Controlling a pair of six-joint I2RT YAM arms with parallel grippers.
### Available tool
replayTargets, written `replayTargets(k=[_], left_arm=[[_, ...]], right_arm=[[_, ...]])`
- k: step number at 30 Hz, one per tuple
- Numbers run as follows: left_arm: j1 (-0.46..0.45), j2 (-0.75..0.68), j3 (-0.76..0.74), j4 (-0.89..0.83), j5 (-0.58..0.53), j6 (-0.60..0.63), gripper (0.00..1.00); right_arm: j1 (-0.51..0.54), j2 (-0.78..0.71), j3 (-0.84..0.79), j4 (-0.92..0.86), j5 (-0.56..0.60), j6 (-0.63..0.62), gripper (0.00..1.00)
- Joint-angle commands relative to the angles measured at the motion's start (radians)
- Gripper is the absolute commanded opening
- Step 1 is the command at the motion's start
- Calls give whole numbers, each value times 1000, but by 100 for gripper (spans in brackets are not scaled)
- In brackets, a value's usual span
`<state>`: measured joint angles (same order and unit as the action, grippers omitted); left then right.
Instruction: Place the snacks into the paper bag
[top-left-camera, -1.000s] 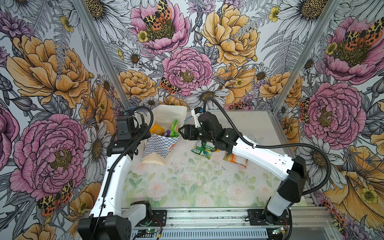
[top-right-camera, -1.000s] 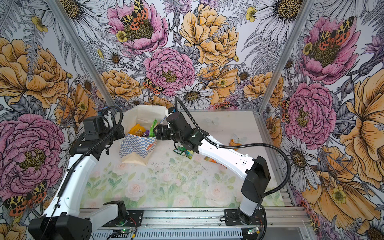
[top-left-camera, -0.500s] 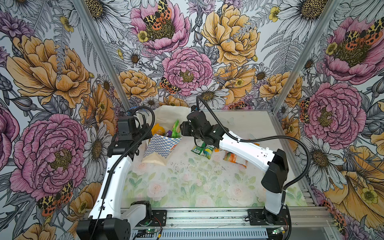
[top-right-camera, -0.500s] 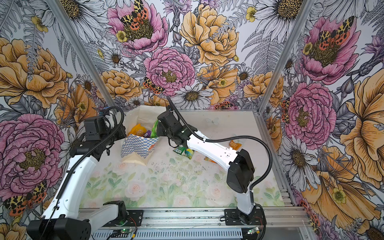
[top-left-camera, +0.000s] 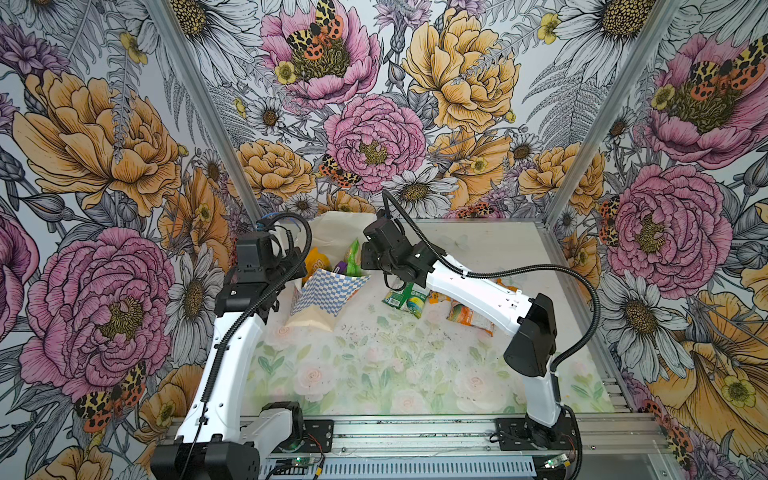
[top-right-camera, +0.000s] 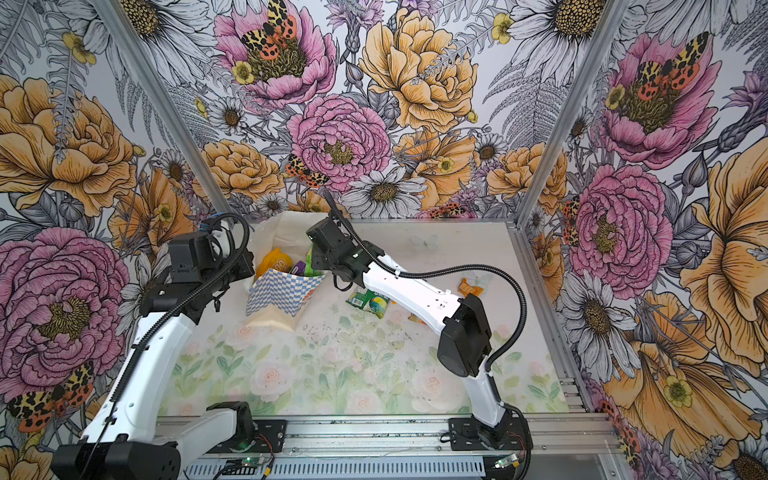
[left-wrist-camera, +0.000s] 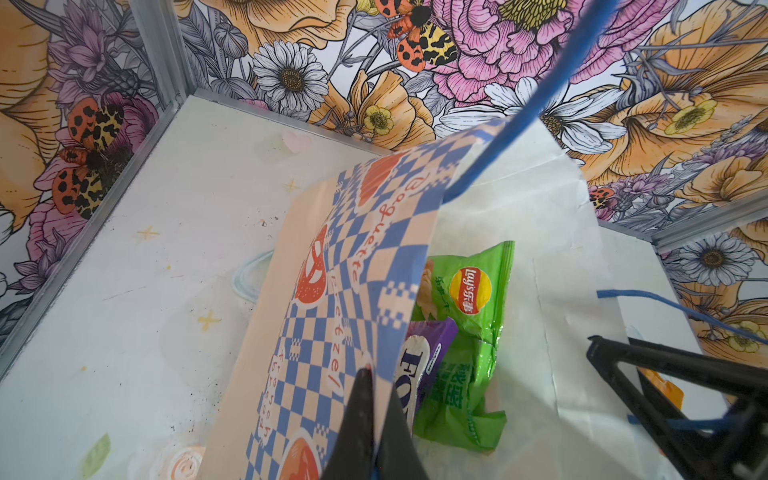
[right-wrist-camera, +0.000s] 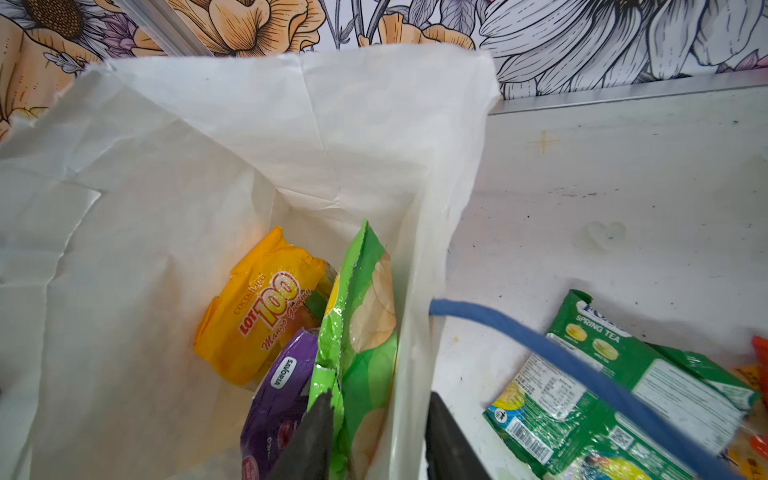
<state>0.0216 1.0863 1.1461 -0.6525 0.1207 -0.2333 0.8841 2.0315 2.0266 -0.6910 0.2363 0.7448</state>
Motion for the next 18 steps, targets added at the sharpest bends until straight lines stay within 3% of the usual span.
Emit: replayTargets(k=[1,11,18], left_arm=[[-10,-27,8,44,27,0,0],[-21,-39,6,56,59,3,0],[-58,-84,-20,105,74,16,0]], right_arm=[[0,2,42,-41,25,-30,30],[-4,-6,93,-53,4,-71,0],[7,-58,170,-51,-3,-132,0]])
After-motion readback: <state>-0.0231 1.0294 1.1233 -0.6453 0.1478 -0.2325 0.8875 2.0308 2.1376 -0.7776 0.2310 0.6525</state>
